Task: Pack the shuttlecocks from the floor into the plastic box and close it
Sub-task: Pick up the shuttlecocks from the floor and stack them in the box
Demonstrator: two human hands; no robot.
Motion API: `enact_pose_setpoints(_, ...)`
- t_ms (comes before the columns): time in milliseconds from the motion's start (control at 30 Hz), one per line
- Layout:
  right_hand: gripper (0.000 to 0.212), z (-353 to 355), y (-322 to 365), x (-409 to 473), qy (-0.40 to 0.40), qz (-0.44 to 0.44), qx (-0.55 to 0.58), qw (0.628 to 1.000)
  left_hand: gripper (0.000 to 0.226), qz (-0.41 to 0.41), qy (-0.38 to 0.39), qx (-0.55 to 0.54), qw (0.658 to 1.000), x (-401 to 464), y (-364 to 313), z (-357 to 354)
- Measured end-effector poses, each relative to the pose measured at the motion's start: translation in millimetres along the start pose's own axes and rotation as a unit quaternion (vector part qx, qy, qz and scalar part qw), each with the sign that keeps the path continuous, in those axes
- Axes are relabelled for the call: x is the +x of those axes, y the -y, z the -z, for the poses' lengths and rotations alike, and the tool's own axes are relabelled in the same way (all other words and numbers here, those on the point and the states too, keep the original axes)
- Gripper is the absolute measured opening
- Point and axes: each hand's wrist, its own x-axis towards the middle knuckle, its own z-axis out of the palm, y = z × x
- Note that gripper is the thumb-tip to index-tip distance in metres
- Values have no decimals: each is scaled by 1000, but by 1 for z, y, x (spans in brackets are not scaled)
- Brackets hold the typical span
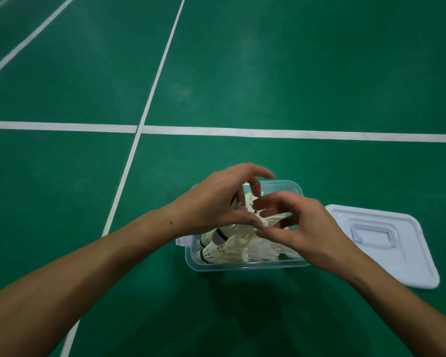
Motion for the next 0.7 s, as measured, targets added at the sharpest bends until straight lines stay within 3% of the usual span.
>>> enact_pose_setpoints(300, 42, 3, -5, -7, -58, 37, 27, 997, 62, -44, -64, -38, 996, 7, -10, -9)
enact_pose_setpoints(433, 39, 5, -24, -24, -98, 10, 17, 995, 65, -15, -109, -7, 994, -19, 2, -7)
enact_pose_setpoints(567, 38, -4, -36, -38, -115, -17, -13, 993, 70, 72, -38, 18, 997, -56, 31, -7)
enact_pose_setpoints(700, 38, -14, -40, -34, -109, -35, -21, 993, 62, 93, 35, 72, 992, -73, 46, -18)
